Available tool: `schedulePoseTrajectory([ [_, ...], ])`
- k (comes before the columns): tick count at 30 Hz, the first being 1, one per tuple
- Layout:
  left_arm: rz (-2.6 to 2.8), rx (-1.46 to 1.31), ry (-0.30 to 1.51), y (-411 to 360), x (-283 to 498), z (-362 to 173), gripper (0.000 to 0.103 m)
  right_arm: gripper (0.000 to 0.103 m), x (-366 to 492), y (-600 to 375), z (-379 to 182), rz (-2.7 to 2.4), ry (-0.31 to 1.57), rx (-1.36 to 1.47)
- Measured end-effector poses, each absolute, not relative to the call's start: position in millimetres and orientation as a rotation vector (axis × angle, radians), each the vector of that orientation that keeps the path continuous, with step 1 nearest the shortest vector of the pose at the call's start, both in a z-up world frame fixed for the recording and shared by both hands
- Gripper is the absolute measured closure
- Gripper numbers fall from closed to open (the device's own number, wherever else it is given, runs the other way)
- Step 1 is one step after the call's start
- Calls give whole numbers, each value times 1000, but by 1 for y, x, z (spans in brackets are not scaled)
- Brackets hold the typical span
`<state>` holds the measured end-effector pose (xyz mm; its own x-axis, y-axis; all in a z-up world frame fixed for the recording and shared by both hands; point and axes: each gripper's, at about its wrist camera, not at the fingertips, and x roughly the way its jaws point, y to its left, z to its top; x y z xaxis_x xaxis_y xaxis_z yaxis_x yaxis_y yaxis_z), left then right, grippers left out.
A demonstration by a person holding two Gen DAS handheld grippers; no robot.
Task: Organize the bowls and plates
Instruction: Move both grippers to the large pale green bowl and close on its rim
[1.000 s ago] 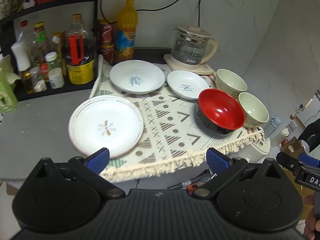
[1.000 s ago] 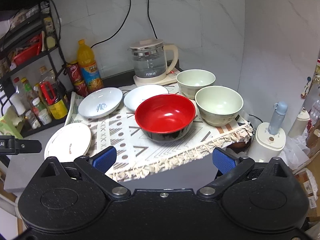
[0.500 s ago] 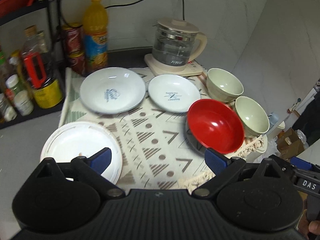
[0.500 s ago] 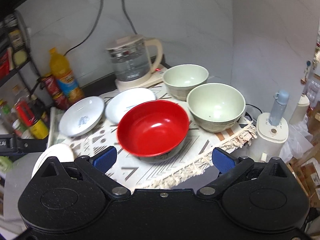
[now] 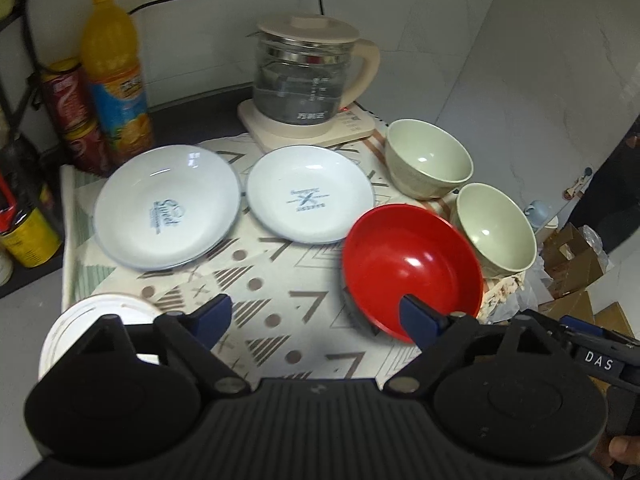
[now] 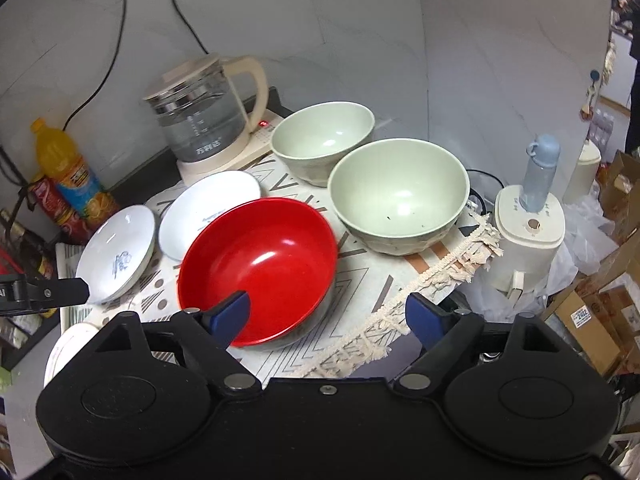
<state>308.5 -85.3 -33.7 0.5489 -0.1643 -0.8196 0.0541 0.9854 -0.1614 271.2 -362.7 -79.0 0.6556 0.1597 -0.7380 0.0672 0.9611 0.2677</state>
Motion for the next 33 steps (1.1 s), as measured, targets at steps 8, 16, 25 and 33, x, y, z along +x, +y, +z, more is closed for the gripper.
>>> schedulePoseTrajectory([
  [8,-135,-115,998,-121,342,-45,23,31,306,-393,-95,77,880,302],
  [16,-152,-130,1030,-178,390,-52,35,42,345,-428,-112,99,936,314],
  [25,-191,-146,1065,-231,438,-69,50,57,385,-465,-128,133,972,323],
  [33,-208,-163,1109,-260,465,-89,65,68,409,-486,-137,165,989,329],
])
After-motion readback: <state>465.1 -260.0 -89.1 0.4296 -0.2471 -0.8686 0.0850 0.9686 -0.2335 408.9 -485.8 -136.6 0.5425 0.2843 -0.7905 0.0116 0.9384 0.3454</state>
